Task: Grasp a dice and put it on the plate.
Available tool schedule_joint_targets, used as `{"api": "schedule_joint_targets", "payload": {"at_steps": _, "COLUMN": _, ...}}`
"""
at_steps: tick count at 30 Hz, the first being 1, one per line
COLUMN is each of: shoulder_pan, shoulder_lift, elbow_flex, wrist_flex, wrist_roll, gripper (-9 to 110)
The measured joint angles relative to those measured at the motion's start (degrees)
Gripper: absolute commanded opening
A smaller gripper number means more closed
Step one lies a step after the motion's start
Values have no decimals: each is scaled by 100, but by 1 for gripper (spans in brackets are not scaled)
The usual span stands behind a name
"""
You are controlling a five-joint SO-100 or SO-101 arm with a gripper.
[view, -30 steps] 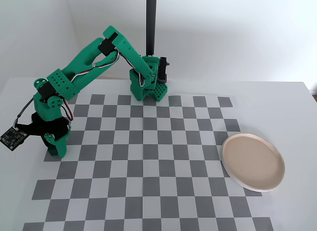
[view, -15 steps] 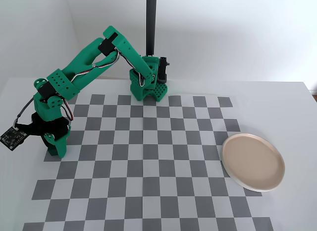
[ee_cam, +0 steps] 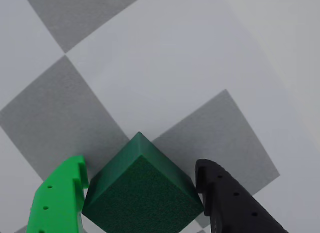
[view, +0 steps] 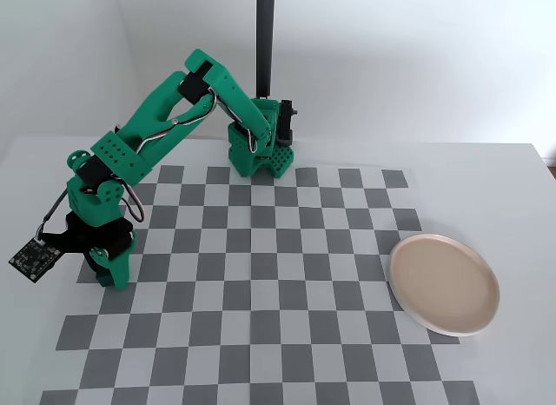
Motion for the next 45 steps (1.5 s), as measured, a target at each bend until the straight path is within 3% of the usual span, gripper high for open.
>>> {"api": "schedule_joint_targets", "payload": {"at_steps": 29, "shoulder_pan": -2180, "shoulder_lift": 2162, "elbow_flex": 0, "wrist_flex": -483, "wrist_roll": 1099, "gripper": -4}}
{"api": "schedule_joint_targets", "payload": {"at_steps": 45, "shoulder_pan": -4104, "shoulder_lift": 3867, "elbow_flex": 0, "wrist_flex": 615, "wrist_roll": 1582, "gripper": -4}}
